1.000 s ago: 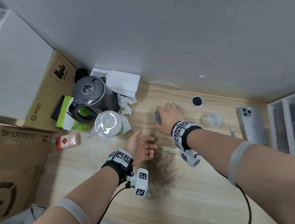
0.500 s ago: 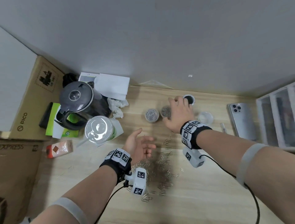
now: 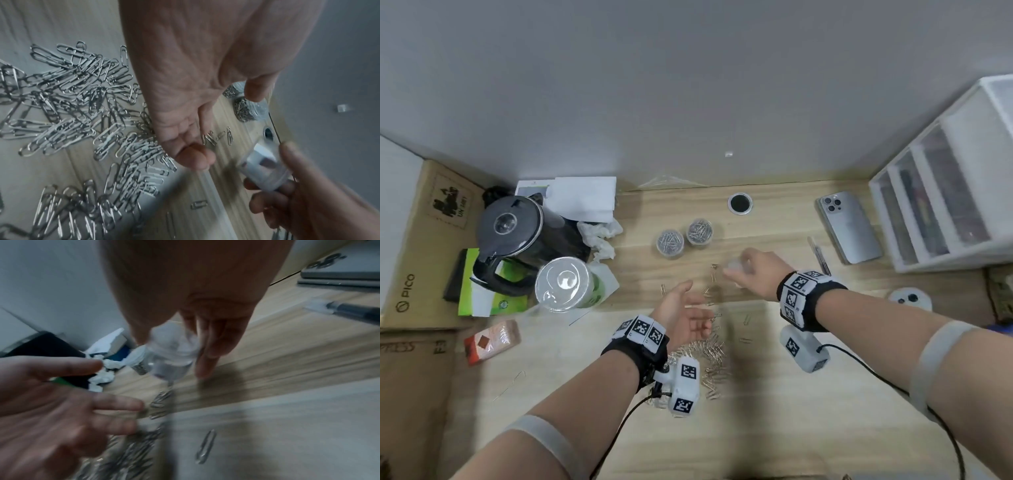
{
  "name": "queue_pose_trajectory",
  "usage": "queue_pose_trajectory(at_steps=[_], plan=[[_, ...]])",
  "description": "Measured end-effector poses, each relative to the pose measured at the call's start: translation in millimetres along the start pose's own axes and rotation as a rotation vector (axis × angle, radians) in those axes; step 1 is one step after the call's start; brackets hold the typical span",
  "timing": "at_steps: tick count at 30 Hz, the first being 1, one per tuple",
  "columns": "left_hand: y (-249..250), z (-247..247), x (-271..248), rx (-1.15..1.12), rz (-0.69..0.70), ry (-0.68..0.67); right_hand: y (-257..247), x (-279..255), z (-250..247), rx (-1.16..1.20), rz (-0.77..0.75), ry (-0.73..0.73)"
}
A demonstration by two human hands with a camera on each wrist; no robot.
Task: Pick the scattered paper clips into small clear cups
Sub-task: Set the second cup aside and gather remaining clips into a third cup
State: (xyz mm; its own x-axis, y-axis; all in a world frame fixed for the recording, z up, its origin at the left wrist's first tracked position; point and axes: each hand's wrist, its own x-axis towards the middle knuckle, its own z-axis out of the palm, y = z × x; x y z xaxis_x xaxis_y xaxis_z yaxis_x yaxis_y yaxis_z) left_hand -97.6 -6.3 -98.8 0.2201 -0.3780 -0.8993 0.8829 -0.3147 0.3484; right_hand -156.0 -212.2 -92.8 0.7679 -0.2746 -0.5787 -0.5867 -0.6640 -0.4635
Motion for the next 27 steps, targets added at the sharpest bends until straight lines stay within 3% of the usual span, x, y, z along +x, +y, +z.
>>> queue_pose_trajectory(at_steps=[3,6,19,27], plan=[[-4,17,-11,-0.006,0.028,-0.066,-14,-19,15,0.057,-0.127,-0.071],[-8,26,-16,-0.021,0.07,-0.099,-19,-33,29,0.013,-0.203,-0.052],[-32,29,-15,0.055,0.042,-0.075,0,-63,49,-0.049,-0.383,0.012],[-29,22,-14,0.122,-0.082,-0.097,4,-69,54,-0.02,-0.457,0.021]])
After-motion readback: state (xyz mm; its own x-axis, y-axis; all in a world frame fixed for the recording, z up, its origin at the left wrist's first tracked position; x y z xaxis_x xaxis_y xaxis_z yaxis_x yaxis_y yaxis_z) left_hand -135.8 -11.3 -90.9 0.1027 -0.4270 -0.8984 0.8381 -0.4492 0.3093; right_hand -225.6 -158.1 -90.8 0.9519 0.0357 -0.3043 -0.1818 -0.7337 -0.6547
